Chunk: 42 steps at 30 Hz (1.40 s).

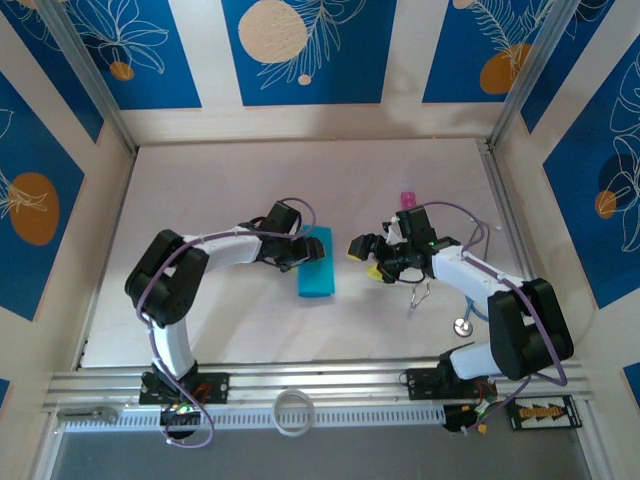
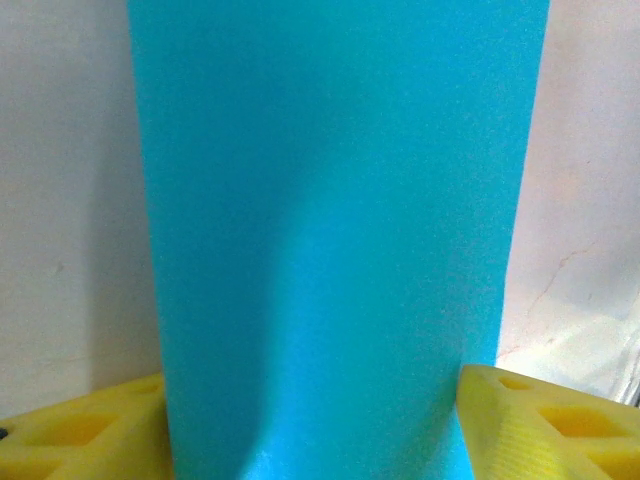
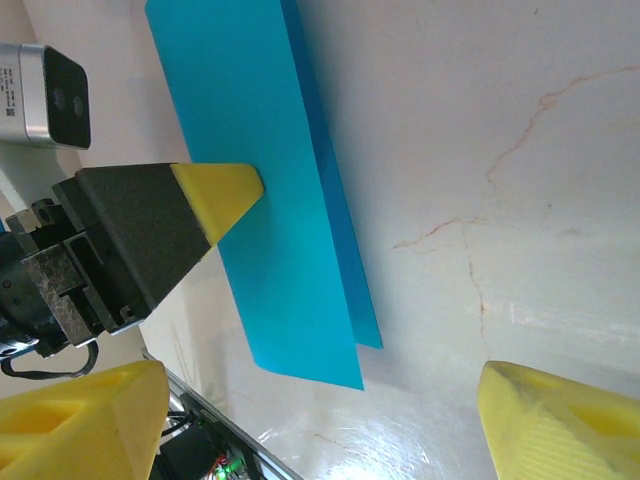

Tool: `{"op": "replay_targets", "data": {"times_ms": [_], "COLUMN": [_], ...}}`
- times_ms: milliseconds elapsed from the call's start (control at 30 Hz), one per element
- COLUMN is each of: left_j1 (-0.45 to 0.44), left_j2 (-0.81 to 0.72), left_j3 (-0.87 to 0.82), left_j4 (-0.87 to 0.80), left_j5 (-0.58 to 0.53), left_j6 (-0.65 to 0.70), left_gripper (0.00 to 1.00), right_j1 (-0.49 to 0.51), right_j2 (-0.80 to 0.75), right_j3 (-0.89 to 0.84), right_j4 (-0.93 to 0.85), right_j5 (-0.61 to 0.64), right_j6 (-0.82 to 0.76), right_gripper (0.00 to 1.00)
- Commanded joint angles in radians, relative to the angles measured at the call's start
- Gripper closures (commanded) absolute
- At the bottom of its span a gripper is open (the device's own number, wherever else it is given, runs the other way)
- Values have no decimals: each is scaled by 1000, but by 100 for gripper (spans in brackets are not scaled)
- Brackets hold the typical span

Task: Fold a paper plane with a square sheet of paper (pick it up from the middle)
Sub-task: First fold the square sheet of paper in half at the center of the table, then hold the square sheet of paper at the center of the table.

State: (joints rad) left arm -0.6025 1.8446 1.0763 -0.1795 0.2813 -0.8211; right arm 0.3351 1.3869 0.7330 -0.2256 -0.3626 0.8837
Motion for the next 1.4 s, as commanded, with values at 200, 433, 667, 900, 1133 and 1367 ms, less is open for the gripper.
{"op": "replay_targets", "data": {"times_ms": [200,433,667,900,1133,1367], "left_j1": [3,3,4,4,4,3], "left_j2": [-20,-8,8,21,36,49], "left_j3": [16,21,22,27,37,35], "left_j4": [-96,-96,-101,-128,-144,-143], "left_j5": [-68,-51,-40,-66,-74,-70], "left_j6": [46,52,50,36,20,-9], "left_gripper": [33,33,35,36,36,36], "right_j1": [20,32,65,137,180,200], "right_j2": [17,24,100,214,299,389], "right_j3": [22,16,19,63,97,130], "right_j4": [-11,22,153,187,246,294], "right_j5": [5,-10,-123,-106,-95,-105], "right_j6": [3,2,21,46,82,101], "right_gripper": [19,24,60,79,84,85]}}
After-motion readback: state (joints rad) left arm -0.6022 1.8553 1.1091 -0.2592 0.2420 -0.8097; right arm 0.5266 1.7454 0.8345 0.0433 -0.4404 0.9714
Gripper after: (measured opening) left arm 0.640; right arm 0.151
